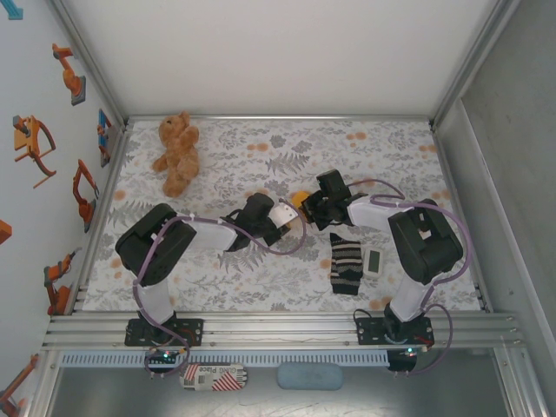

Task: Fold a paper plane with a square sheet of paper (pick it up from the middle)
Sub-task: Fold the wing for the fifth time at the center of the table.

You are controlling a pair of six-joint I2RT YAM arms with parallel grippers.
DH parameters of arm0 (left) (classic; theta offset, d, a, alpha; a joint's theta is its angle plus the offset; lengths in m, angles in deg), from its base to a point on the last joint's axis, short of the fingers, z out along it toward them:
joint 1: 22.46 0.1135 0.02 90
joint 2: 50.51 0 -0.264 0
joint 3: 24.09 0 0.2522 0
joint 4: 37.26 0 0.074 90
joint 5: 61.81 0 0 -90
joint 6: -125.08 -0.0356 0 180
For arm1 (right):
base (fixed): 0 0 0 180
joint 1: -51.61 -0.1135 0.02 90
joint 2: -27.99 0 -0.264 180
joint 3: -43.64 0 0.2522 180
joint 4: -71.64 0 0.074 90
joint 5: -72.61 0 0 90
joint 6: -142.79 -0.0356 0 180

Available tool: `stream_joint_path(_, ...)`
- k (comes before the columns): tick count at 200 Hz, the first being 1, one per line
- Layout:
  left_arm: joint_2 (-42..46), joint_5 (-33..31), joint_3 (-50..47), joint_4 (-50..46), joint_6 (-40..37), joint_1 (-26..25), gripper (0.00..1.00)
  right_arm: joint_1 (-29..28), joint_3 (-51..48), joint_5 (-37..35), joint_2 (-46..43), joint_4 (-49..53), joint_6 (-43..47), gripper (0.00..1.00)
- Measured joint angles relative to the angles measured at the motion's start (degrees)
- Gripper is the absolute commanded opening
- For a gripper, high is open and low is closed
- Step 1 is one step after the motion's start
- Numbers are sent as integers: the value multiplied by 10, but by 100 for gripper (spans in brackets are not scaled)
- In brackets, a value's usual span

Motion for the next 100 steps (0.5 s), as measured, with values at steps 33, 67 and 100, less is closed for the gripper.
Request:
stream_joint_path(33,-9,3,0,-1,2,0,16,0,0,2,0,0,1,26)
stream_joint_path(67,-9,13,0,-1,9,3,12,0,0,2,0,1,6,45)
stream_joint_path(100,-9,49,10,-22,25,21,9,7,0,-1,-1,14,20,55)
